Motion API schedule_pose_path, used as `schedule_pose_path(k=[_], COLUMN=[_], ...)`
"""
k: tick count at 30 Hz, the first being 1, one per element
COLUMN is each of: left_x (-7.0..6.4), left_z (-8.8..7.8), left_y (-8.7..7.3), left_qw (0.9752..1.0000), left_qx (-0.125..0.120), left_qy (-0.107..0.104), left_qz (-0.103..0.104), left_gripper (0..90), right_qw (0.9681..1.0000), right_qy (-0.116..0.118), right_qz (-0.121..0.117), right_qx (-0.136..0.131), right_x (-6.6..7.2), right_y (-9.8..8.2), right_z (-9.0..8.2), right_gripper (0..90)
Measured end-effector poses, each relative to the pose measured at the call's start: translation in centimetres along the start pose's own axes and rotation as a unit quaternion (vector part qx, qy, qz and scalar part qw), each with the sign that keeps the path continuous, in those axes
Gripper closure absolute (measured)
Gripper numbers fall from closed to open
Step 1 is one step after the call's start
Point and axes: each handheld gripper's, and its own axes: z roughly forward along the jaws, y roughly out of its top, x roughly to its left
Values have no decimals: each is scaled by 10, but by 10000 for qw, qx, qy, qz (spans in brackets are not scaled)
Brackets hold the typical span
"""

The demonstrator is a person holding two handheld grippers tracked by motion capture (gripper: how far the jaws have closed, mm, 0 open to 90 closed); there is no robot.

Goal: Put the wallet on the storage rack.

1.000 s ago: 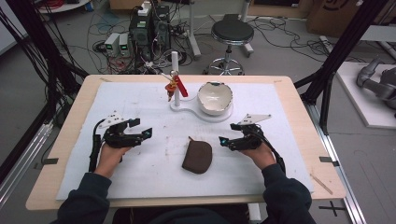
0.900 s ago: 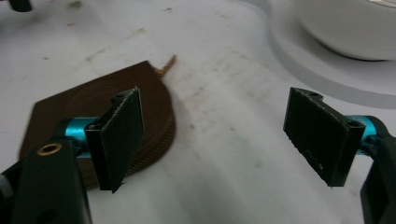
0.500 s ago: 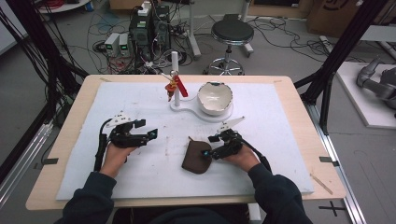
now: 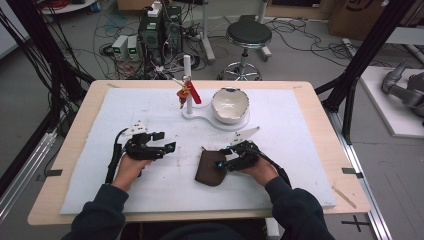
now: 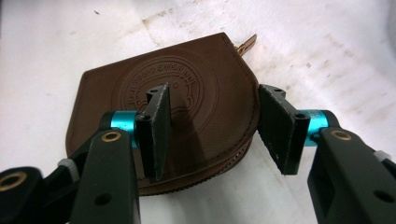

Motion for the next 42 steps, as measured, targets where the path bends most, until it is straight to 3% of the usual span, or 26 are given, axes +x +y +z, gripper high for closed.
schedule_pose_path(k=[2, 3, 5, 7, 11, 16, 17, 24, 26, 29, 30, 31, 34, 37, 38, 39, 40, 42], left_x=[-3, -7, -10, -13, -23, -32, -35, -41, -40, -40, -40, -39, -40, -40, -40, -44, -44, -48], left_z=[6, 13, 16, 24, 38, 48, 53, 62, 63, 63, 62, 62, 60, 61, 63, 69, 69, 74], left_y=[0, 0, 0, 0, -1, -5, -7, -6, -6, -6, -6, -5, -1, 0, -2, -5, -5, -6], left_qw=[9998, 9992, 9988, 9981, 9953, 9905, 9886, 9842, 9832, 9827, 9826, 9828, 9839, 9836, 9827, 9801, 9801, 9772], left_qx=[76, 137, 183, 289, 495, 781, 901, 1243, 1265, 1270, 1256, 1060, 873, 909, 973, 1112, 1112, 1292], left_qy=[-162, -340, -411, -502, -824, -1130, -1202, -1247, -1305, -1337, -1363, -1509, -1558, -1549, -1564, -1639, -1639, -1684], left_qz=[-63, -138, -171, -190, -108, 30, 83, 210, 159, 159, 137, -86, -115, -167, -163, -114, -114, -4], left_gripper=[268, 268, 268, 269, 291, 297, 297, 326, 349, 355, 351, 346, 345, 326, 323, 323, 323, 323], right_qw=[9997, 9994, 9989, 9970, 9940, 9930, 9926, 9921, 9938, 9935, 9923, 9916, 9911, 9903, 9899, 9890, 9887, 9879], right_qy=[-210, -302, -403, -681, -902, -929, -925, -890, -834, -847, -883, -899, -916, -914, -905, -931, -920, -918], right_qz=[-148, -195, -230, -348, -582, -686, -735, -789, -652, -678, -783, -837, -877, -950, -989, -1034, -1062, -1119], right_qx=[1, -6, -23, -97, -192, -240, -263, -391, -329, -341, -365, -399, -402, -449, -464, -505, -515, -550], right_x=[2, 2, 2, 1, 4, 5, 6, 6, 2, 3, 5, 6, 8, 9, 9, 9, 10, 12], right_y=[2, 2, 3, 3, 4, 4, 5, 5, 4, 4, 4, 5, 5, 5, 5, 6, 6, 6], right_z=[-2, -3, -4, -8, -11, -11, -12, -14, -12, -12, -13, -14, -14, -14, -14, -15, -15, -16], right_gripper=[479, 481, 482, 487, 500, 506, 510, 551, 551, 551, 552, 552, 552, 552, 553, 553, 553, 555])
